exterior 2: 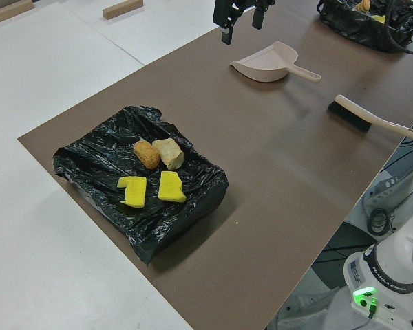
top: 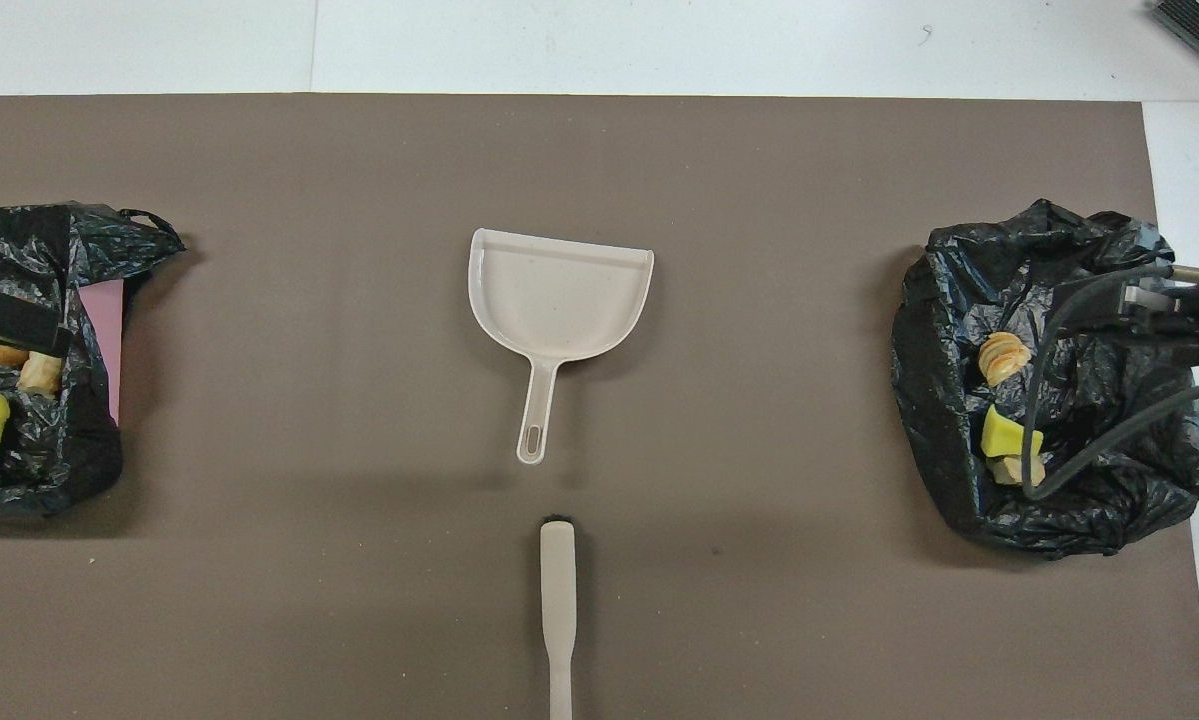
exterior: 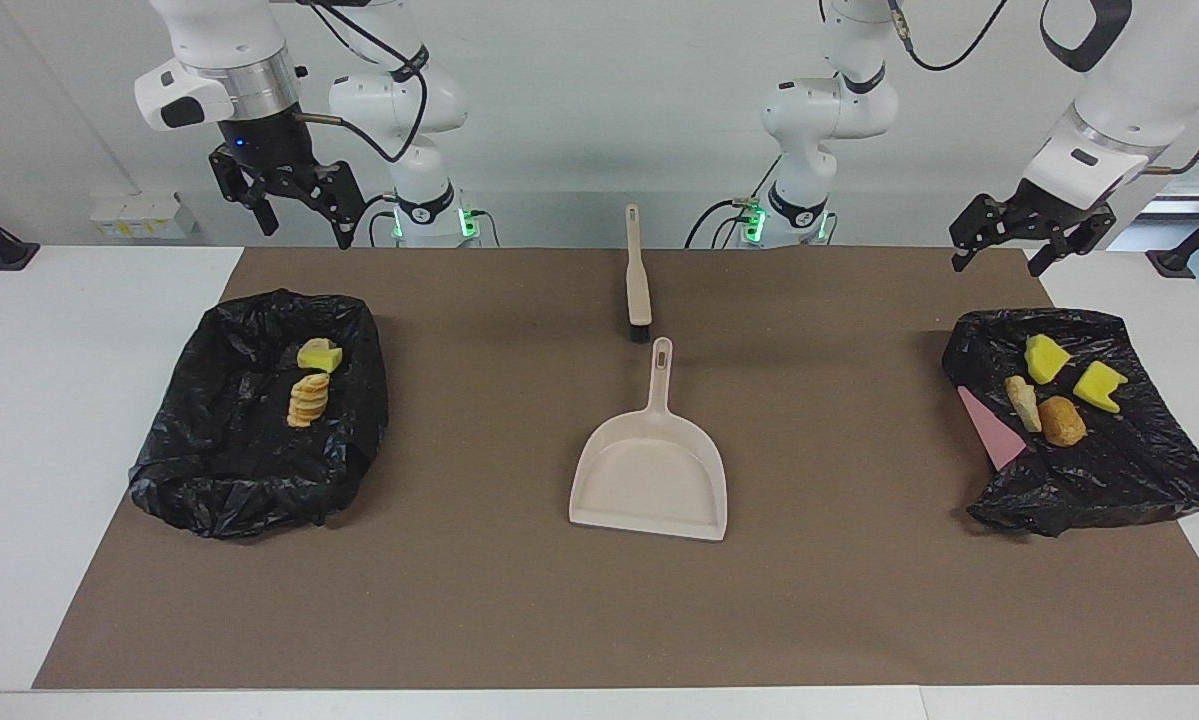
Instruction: Sweep and dump trash in bin
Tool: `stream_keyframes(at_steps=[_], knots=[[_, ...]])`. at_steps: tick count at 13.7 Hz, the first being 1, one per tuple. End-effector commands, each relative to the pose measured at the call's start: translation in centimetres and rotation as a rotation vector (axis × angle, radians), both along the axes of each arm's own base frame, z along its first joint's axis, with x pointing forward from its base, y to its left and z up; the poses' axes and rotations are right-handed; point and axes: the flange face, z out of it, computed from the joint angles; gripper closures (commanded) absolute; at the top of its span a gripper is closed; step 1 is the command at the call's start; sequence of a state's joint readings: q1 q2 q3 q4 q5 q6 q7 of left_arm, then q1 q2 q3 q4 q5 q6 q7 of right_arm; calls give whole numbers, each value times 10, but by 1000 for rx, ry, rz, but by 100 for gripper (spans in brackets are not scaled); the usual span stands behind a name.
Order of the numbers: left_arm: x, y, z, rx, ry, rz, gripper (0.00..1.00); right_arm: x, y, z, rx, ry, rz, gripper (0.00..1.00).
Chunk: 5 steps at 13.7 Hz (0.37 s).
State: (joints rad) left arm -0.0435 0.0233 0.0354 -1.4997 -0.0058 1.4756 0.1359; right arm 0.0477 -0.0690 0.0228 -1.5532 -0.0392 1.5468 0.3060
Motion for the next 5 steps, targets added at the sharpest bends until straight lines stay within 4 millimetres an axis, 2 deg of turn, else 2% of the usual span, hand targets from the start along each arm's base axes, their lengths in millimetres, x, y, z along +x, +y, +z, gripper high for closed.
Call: stream_keyframes(at_steps=[1,5], knots=[[0,3,4,4,2,-11,0,-4,-3,2,20,13,21,0],[-1,4,3,4,5,-9,0,-4,-3,2,20,13,21,0]])
